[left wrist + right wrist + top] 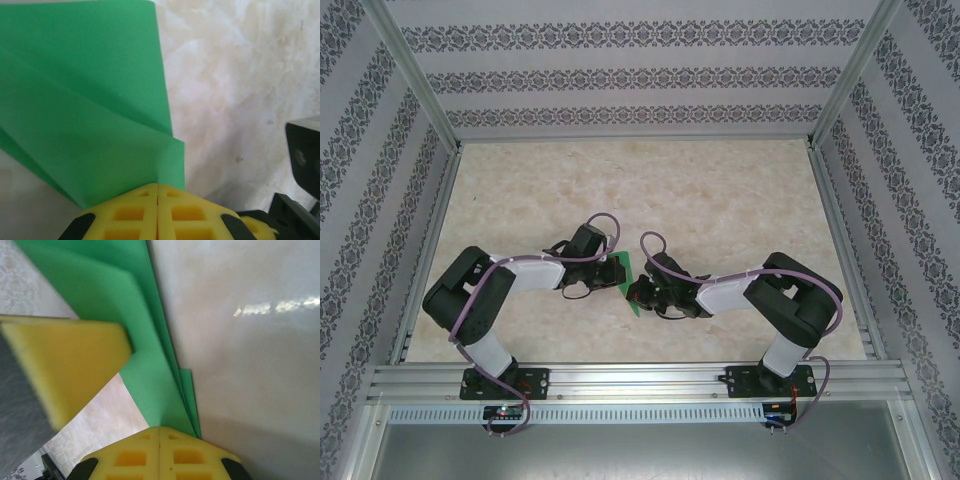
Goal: Fold a paper plane with a square sheet of paper (pick it up from the middle)
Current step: Fold the wing for the fifth time at the center of the table.
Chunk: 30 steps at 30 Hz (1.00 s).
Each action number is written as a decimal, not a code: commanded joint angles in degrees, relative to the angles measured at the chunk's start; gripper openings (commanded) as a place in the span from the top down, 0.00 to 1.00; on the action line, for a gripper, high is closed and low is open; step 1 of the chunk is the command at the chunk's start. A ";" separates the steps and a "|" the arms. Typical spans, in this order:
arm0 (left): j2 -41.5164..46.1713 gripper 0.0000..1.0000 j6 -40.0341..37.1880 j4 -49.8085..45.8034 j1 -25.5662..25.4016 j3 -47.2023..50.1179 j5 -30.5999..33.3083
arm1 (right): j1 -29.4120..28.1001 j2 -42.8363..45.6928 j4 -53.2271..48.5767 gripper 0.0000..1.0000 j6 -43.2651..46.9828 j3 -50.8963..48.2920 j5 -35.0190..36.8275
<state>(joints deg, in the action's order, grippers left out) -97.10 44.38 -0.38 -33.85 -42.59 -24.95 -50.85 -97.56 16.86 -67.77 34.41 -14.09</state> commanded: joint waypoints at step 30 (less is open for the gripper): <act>-9.51 0.91 -11.20 -2.08 12.52 -8.92 -5.13 | -0.21 -2.55 -23.50 1.00 6.46 -0.84 0.29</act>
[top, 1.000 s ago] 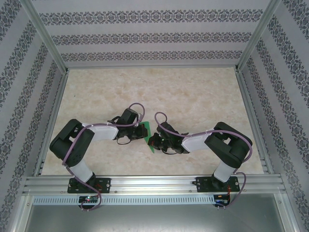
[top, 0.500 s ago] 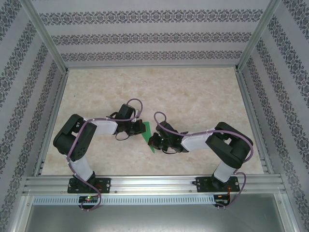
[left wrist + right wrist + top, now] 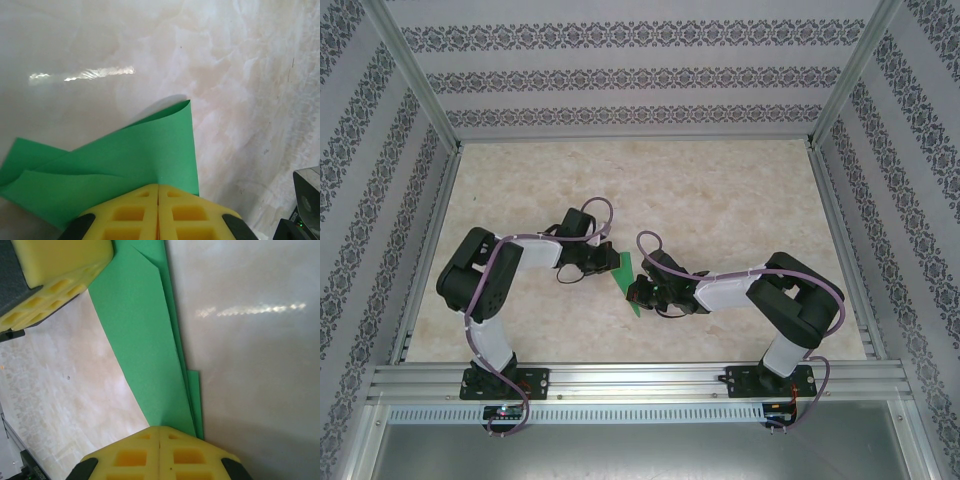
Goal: Fold a paper plane with a square sheet of paper (pick it up from the middle)
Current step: Fold the wing for the fifth time at the center of the table.
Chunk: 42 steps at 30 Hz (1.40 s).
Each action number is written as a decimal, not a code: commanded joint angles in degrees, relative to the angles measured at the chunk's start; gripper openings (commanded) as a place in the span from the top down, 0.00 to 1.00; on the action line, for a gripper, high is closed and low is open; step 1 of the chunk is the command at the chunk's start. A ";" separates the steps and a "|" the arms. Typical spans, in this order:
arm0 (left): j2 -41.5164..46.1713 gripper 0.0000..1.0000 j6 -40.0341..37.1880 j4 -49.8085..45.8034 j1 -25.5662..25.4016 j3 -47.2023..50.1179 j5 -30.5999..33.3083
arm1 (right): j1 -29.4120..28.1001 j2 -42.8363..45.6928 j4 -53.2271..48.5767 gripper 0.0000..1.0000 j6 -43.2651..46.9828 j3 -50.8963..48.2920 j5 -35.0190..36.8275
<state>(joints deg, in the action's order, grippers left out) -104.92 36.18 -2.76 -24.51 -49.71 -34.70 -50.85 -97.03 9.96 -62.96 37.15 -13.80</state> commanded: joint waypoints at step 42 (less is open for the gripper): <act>6.22 0.86 1.51 1.59 -6.43 1.57 -3.86 | -0.21 -1.77 -12.70 0.99 0.50 -3.37 2.12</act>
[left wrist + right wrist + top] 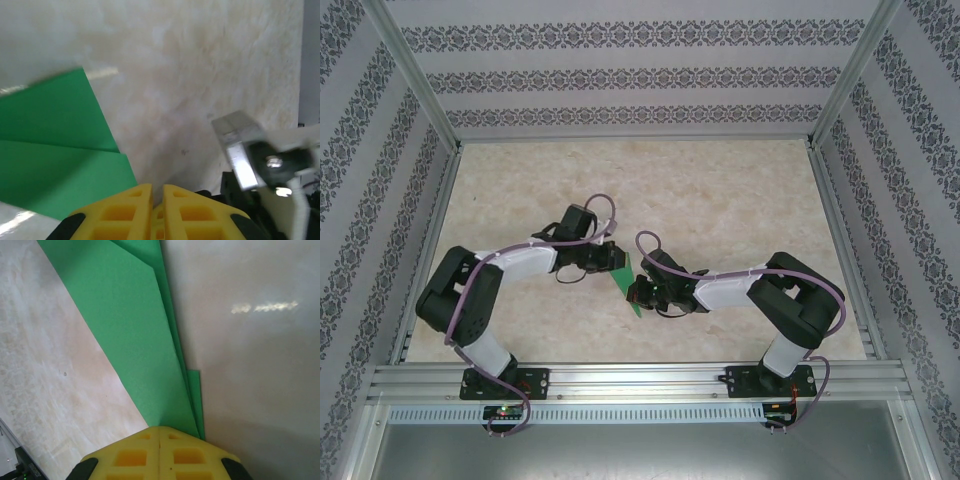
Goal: Fold a paper plane with a square sheet of paper (pick it up from the middle)
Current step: Fold the wing for the fifth time at the center of the table.
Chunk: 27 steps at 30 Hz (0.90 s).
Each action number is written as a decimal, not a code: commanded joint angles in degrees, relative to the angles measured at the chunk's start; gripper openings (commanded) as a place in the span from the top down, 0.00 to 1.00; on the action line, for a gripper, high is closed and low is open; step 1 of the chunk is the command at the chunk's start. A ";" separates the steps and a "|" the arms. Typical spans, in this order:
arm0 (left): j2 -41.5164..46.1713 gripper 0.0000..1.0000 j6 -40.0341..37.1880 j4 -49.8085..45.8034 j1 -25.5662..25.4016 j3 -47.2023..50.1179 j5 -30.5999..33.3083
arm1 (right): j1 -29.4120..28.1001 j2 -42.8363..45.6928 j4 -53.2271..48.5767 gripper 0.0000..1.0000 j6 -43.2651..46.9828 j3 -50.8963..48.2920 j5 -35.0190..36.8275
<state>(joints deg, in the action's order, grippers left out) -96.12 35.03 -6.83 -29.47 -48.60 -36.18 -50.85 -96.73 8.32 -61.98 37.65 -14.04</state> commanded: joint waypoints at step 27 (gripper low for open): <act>-12.75 0.91 2.17 1.32 -1.90 -0.06 7.25 | -6.68 6.12 -10.21 0.94 1.64 -8.95 -4.15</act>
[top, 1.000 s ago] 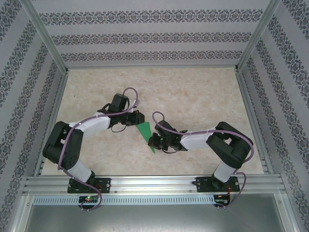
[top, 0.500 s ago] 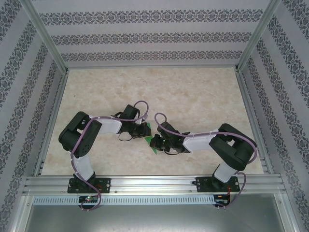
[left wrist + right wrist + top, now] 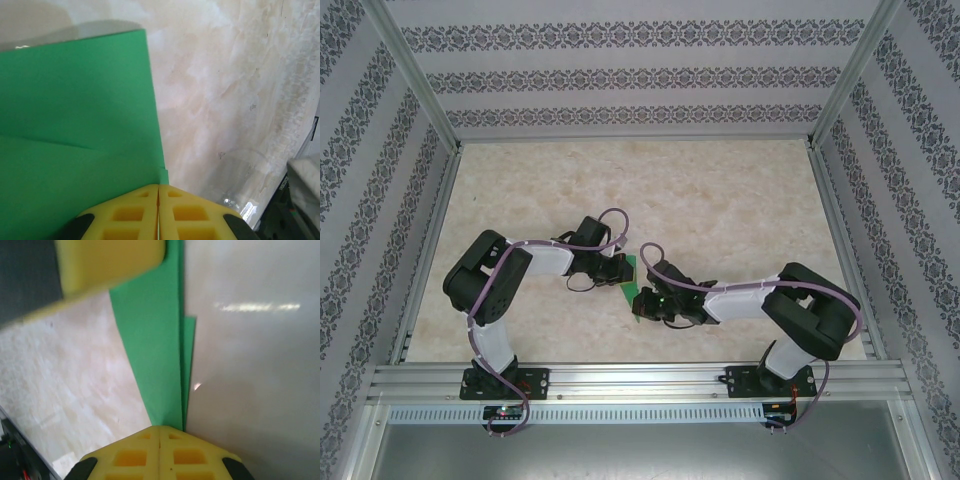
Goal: Fold a paper plane with a square sheet of paper (pick it up from the middle)
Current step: Fold the wing for the fifth time at the center of the table.
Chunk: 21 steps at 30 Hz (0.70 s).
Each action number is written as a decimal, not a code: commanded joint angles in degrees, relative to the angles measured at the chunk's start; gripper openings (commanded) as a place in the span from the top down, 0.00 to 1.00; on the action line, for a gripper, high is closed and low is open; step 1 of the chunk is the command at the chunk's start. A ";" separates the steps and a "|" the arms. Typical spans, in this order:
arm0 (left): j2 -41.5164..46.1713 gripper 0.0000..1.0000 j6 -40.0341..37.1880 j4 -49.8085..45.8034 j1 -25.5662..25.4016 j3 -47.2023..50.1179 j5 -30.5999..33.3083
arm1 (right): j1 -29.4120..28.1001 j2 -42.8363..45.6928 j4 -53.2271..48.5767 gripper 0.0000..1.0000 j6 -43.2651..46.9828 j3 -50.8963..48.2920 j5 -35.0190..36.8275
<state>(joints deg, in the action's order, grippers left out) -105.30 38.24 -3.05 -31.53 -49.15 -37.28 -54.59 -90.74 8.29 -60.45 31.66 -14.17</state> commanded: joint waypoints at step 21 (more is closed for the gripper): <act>-2.45 0.91 -1.37 -2.97 0.12 0.24 7.04 | 0.27 -2.67 -10.03 0.91 2.80 9.21 -2.53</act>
<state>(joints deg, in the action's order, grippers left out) -105.34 38.22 -3.05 -31.59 -49.25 -37.26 -54.48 -90.15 -3.92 -58.11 40.75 -15.11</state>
